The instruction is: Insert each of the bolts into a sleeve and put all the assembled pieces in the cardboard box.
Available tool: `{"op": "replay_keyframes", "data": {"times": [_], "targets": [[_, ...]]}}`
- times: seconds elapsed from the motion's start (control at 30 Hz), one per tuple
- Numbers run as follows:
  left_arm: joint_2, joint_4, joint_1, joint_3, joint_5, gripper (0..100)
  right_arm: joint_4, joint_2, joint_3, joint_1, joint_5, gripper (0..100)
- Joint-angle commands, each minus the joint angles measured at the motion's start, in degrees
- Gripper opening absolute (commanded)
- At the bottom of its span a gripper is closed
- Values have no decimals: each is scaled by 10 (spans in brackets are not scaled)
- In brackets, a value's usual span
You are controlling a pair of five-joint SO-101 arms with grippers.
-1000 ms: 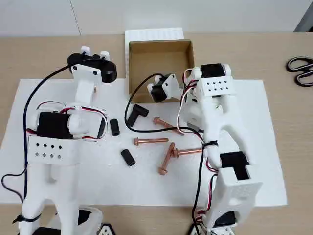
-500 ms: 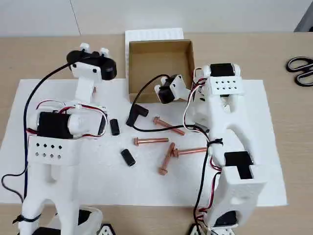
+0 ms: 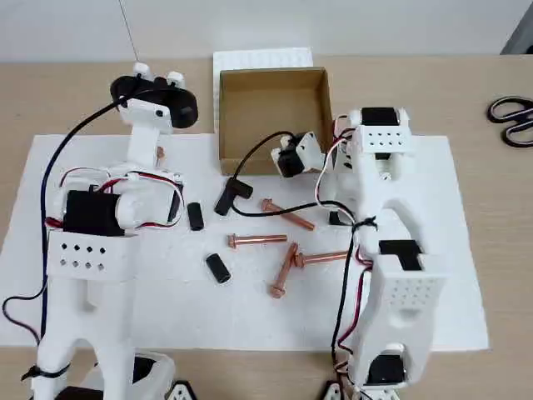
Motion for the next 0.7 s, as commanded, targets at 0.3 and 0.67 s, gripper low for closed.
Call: {"op": "replay_keyframes", "data": {"times": [0.3, 0.67], "targets": [[-6, -11, 4, -22, -1, 7, 8, 26, -25, -15, 0, 223], [-5, -11, 4, -22, -1, 7, 2, 105, -27, -14, -1, 223]]}}
